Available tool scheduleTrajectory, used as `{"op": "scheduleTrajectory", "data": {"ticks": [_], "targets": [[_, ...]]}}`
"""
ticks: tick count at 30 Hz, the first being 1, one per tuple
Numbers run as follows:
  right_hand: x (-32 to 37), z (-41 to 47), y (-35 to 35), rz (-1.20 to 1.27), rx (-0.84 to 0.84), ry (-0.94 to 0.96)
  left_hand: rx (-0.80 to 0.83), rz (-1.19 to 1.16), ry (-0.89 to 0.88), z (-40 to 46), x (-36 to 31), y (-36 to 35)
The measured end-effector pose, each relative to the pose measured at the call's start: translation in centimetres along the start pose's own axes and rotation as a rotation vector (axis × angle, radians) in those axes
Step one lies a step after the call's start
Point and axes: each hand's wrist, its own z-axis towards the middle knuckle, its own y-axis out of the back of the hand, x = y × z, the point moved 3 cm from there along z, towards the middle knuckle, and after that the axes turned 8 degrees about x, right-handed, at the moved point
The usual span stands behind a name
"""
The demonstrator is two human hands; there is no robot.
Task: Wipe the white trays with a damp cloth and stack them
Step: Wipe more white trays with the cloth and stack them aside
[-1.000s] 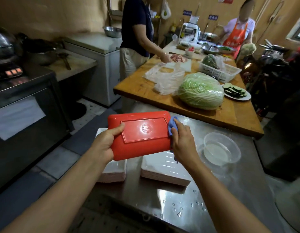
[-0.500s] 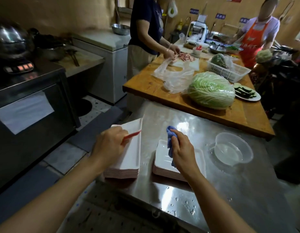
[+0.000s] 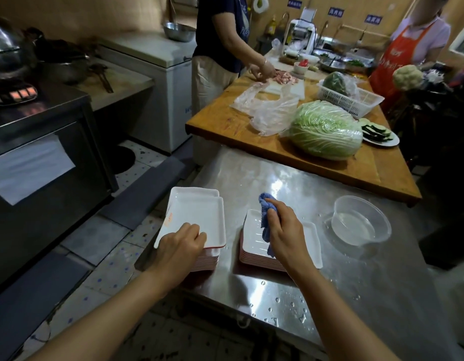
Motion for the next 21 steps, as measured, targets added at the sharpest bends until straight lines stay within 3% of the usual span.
{"op": "scheduleTrajectory", "data": {"ticks": [6, 21], "targets": [[-0.8, -0.1, 0.3, 0.046, 0.012, -0.045, 0.009, 0.032, 0.031, 0.6, -0.1, -1.1], [-3.1, 0.4, 1.3, 0.03, 0.033, -0.1, 0.214, 0.007, 0.049, 0.8, 0.6, -4.4]]}}
